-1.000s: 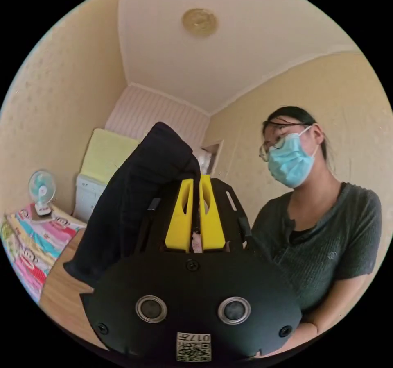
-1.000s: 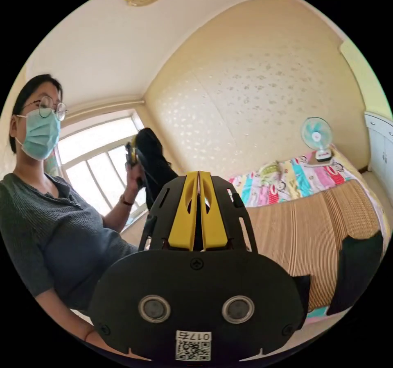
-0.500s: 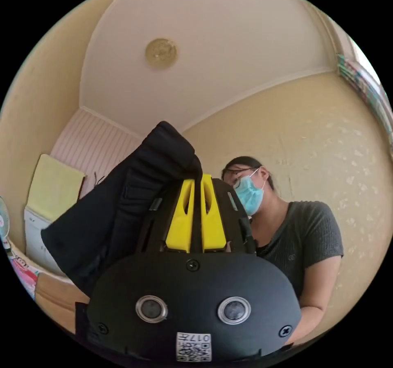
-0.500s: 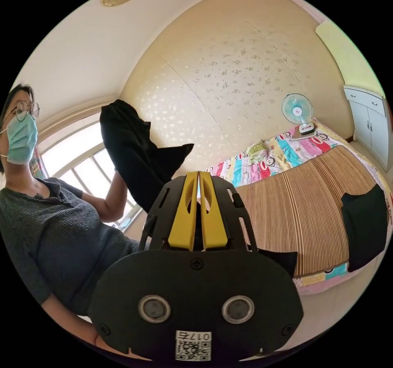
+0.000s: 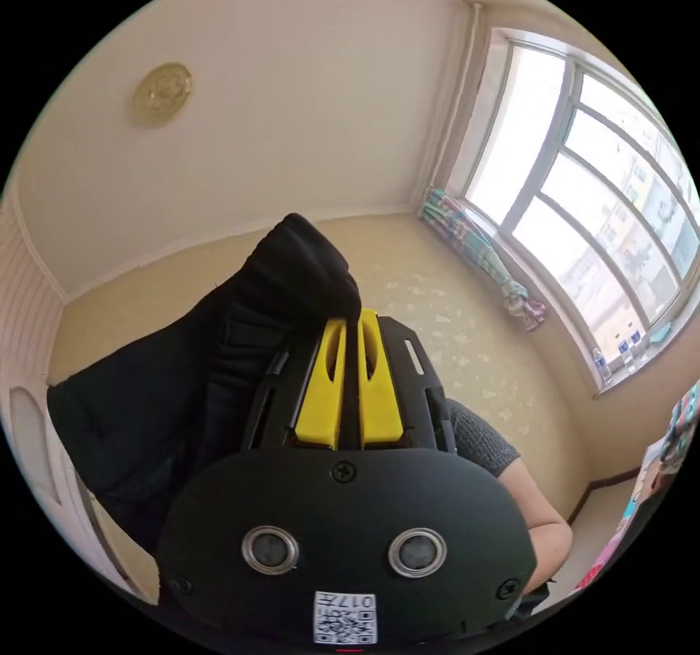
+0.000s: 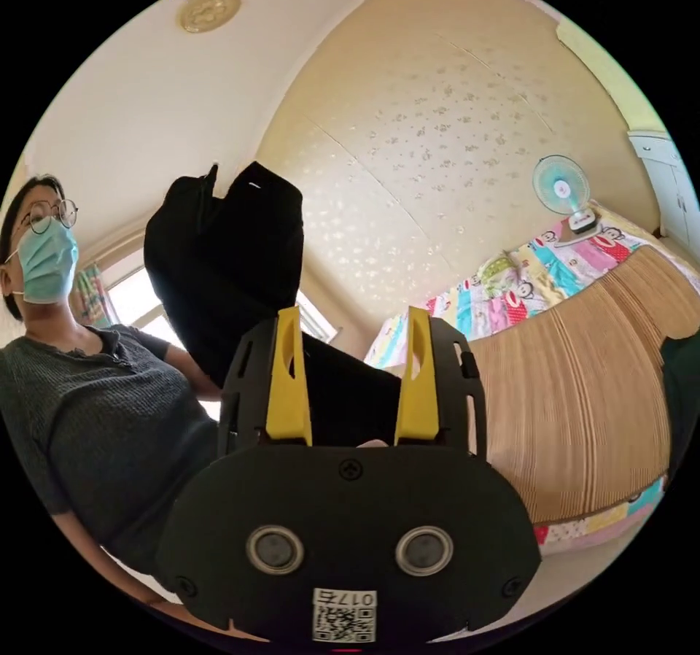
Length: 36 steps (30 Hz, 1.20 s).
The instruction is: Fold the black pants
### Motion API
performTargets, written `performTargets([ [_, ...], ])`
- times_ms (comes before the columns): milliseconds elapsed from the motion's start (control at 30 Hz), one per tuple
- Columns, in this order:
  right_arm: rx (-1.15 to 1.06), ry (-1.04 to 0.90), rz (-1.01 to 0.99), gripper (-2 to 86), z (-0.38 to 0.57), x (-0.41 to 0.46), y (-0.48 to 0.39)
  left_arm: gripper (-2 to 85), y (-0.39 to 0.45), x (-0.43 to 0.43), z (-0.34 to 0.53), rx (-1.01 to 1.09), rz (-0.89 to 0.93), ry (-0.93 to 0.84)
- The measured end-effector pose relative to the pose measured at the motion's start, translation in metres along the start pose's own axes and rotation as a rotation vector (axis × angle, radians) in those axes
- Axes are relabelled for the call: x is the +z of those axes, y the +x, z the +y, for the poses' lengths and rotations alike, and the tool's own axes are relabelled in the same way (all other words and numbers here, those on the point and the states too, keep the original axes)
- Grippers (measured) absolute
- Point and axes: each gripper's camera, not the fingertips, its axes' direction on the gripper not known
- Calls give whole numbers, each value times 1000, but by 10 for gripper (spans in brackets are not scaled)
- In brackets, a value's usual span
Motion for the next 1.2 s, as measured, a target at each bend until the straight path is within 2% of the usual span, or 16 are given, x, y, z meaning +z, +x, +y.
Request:
performTargets([
  [167,-100,79,-439,239,-12,45,18,3,-43,11,36,-143,-18,70],
  [233,-158,91,-707,224,-22,59,15,3,-52,5,42,-177,-23,107],
  [333,-287,62,-920,111,-33,55,2,3,-47,-4,33,-161,-25,120],
  [400,-372,91,-950,68,-39,37,-3,3,-26,-6,15,-107,-97,59],
  [467,-384,141,-918,50,-50,16,-2,3,-3,-5,0,-60,-195,-13],
  [567,-447,156,-835,39,-87,-22,-15,2,38,-7,-24,-43,-474,-162],
  [633,-489,150,-587,35,-122,-52,-42,0,58,-12,-37,-110,-701,-241],
  [667,-496,142,-515,34,-131,-58,-50,-1,71,-18,-46,-191,-909,-259],
  [700,-502,113,-343,33,-149,-66,-68,-3,87,-23,-53,-258,-1140,-241],
  [733,-502,97,-173,33,-163,-72,-86,-3,95,-24,-55,-266,-1247,-232],
  [800,-537,116,2,32,-174,-76,-112,-5,116,-15,-61,-235,-1641,-271],
  [867,-605,144,95,32,-176,-73,-141,-5,114,0,-55,-181,-1803,-285],
  [900,-635,174,150,31,-174,-70,-158,-6,111,15,-49,-115,-1875,-290],
  [1033,-637,336,299,28,-167,-85,-202,-5,106,72,-36,177,-1959,-268],
  [1133,-764,514,272,25,-158,-110,-215,-4,97,127,-31,452,-1953,-297],
  [1200,-752,595,250,24,-160,-128,-214,-3,89,161,-28,615,-1930,-320],
])
